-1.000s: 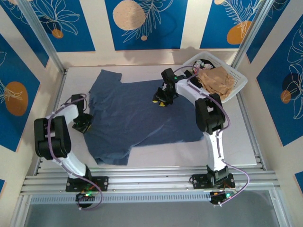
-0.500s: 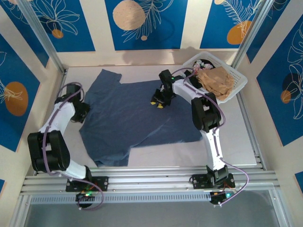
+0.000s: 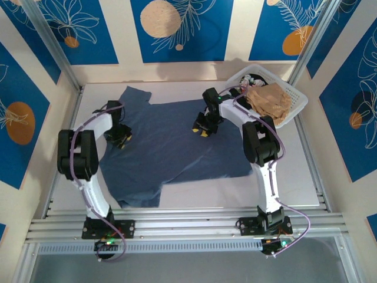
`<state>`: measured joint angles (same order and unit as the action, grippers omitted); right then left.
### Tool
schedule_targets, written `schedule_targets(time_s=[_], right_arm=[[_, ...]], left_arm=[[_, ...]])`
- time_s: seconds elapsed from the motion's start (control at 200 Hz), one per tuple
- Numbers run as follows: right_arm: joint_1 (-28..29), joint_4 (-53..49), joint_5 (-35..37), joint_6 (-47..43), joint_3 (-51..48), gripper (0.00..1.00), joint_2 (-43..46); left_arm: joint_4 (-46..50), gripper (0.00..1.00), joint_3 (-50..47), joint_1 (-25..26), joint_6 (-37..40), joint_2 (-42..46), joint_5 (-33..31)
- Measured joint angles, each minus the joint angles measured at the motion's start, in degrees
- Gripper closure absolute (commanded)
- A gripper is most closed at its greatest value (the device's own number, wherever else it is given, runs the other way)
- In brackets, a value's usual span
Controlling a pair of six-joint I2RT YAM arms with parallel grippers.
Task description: Fold and stack the t-shirts
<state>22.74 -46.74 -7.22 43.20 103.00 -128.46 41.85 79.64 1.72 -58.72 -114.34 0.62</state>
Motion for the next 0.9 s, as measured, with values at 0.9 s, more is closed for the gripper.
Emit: schedule_targets(time_s=[0.9], right_arm=[[-4.0, -6.5, -6.3, -1.7, 28.3, 0.55, -16.7]], left_arm=[[7.4, 0.40, 25.2, -4.9, 12.4, -6.1, -1.3]])
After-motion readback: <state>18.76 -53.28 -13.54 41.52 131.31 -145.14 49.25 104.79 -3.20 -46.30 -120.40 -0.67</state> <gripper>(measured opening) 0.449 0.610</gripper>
